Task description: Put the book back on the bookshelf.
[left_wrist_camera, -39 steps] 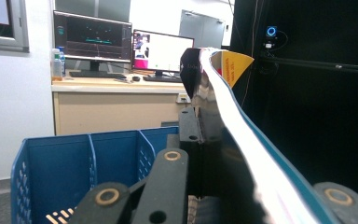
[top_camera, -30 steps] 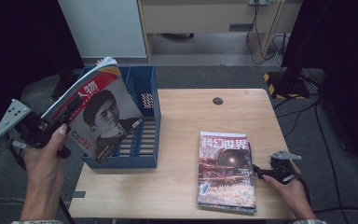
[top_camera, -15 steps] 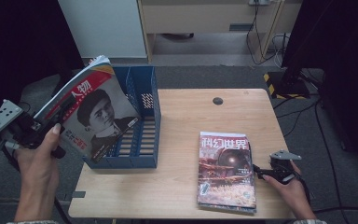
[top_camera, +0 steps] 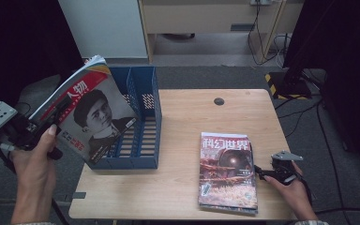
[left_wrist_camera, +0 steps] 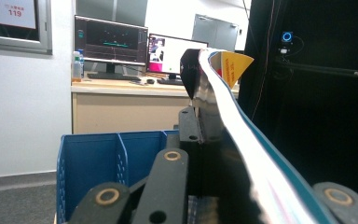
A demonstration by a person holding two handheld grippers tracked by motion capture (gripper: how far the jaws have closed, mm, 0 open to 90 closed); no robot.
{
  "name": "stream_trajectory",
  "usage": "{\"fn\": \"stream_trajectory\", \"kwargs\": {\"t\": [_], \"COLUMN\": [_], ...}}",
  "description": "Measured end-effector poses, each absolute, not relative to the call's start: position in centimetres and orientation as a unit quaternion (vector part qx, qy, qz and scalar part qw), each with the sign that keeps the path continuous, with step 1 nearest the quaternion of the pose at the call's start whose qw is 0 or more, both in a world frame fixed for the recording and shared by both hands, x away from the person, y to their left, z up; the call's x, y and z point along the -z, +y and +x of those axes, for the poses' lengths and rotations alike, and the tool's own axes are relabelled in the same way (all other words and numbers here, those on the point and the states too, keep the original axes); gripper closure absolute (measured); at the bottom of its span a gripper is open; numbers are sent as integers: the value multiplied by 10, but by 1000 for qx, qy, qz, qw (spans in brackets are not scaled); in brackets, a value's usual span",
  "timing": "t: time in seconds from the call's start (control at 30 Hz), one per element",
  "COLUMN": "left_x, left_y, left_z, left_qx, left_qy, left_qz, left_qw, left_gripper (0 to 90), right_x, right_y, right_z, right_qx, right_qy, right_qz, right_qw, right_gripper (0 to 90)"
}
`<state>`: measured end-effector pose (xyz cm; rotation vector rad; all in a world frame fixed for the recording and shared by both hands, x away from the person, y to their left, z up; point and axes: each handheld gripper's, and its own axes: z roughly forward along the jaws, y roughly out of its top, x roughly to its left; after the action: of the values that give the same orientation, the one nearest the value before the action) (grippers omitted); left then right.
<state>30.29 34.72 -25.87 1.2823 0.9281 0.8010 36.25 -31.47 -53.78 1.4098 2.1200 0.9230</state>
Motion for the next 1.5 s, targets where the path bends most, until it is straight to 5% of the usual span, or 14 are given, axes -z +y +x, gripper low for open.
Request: {"fn": "stream_trajectory", "kwargs": {"t": [0.97, 1.5], "left_x": [259, 264], "left_y": [395, 411], "left_z": [280, 298], "left_qx": [-375, -399], "left_qy": [446, 486], "left_qz": [533, 513], "left_qw": [614, 584], "left_gripper": [865, 865], "right_x": [538, 538], "right_y": [-315, -315], "right_z": [363, 362], "right_qx": [-333, -333], "right_qy": [765, 765], "right_qz": [508, 508], "right_qw": [215, 215], "right_gripper": [131, 131]}}
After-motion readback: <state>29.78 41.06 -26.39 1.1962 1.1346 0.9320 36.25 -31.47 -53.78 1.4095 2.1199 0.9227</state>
